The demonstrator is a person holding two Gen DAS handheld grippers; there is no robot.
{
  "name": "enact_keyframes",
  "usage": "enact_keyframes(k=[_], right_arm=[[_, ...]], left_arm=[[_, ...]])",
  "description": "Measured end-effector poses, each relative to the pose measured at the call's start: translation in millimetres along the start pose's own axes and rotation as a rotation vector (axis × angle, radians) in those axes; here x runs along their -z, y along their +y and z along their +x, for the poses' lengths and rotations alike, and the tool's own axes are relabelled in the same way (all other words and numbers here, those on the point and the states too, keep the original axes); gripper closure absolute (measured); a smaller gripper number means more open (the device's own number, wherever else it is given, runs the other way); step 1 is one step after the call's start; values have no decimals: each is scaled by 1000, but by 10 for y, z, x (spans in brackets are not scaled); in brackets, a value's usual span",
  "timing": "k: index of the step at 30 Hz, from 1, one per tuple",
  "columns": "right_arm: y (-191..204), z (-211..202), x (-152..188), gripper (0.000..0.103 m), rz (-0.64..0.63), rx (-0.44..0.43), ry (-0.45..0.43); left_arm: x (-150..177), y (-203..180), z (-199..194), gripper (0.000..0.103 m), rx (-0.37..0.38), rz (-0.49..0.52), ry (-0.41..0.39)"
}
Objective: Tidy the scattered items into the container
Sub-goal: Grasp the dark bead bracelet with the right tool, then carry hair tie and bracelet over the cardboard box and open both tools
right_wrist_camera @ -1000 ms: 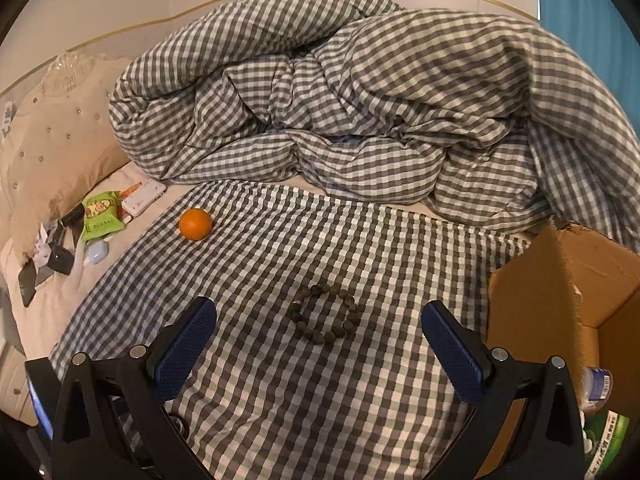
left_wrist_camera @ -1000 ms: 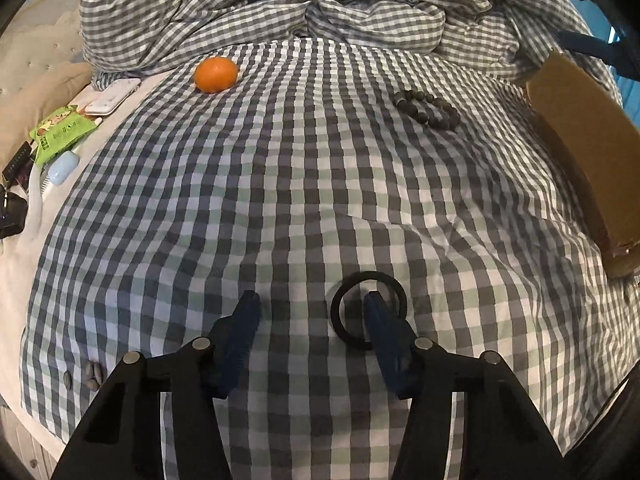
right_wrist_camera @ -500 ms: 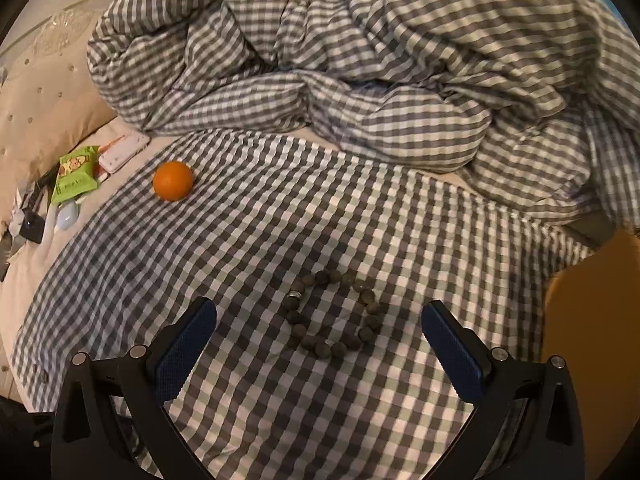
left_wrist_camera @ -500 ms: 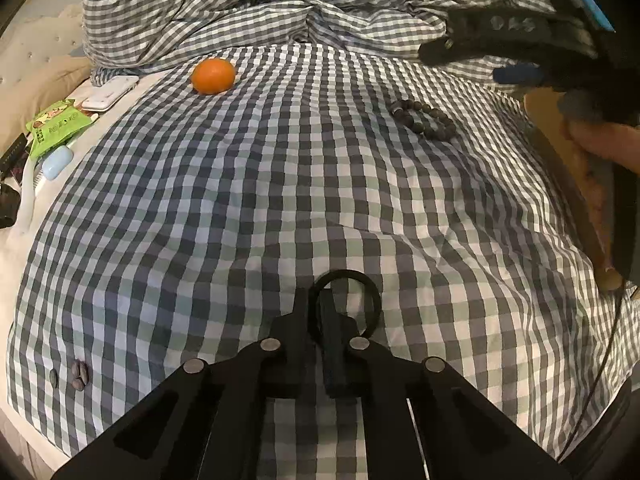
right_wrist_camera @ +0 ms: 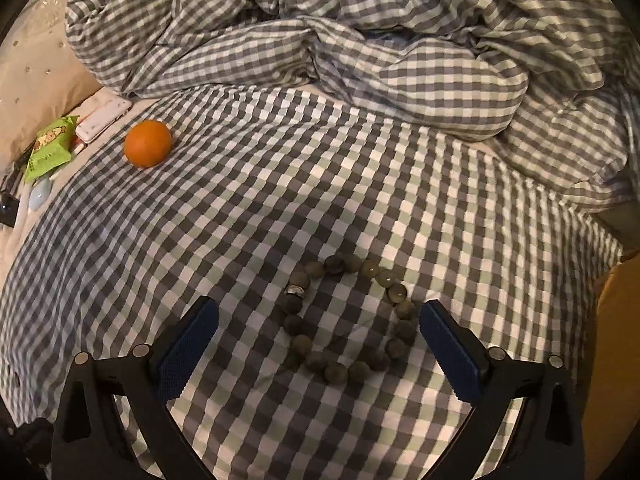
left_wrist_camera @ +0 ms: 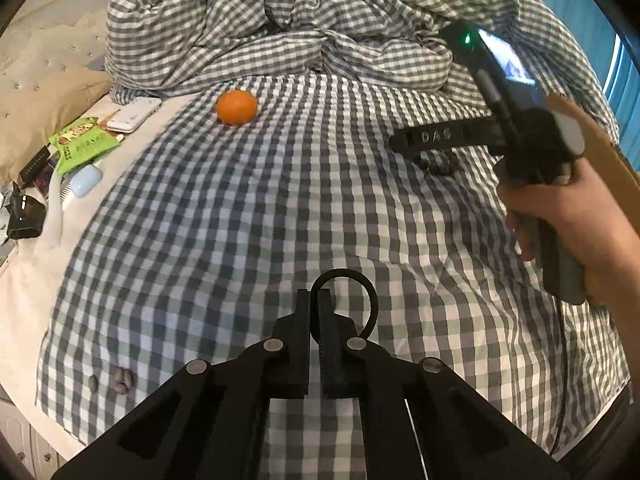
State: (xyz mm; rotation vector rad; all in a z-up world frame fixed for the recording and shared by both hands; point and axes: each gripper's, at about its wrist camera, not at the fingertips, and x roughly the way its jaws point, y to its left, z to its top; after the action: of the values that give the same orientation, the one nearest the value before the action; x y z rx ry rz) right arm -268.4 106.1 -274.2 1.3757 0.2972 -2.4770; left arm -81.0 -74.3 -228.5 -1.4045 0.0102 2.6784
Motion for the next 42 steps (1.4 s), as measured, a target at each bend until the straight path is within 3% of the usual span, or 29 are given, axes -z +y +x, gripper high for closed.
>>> enact_keyframes(k=[2, 4, 9, 11, 16, 27, 42], right_arm=[[-1, 48, -3, 11, 3, -3, 20], [-1, 105, 2, 26, 0, 0, 38], [-16, 226, 1, 31, 9, -9, 71], [-7, 232, -12, 40, 6, -13, 75], [54, 226, -52, 91, -7, -37, 84], [44, -120, 8, 91, 0, -51, -3], [-166, -1328, 138, 91, 45, -67, -208]], left_arm=[[-12, 26, -27, 100, -5, -6, -3], [-18, 55, -46, 100, -11, -15, -5], [-31, 100, -92, 100, -21, -32, -13], [-26, 114, -115, 100, -23, -38, -16], [-37, 128, -137, 100, -26, -46, -18], [-75, 107, -267, 100, -35, -49, -41], [-223, -244, -673, 100, -20, -26, -118]])
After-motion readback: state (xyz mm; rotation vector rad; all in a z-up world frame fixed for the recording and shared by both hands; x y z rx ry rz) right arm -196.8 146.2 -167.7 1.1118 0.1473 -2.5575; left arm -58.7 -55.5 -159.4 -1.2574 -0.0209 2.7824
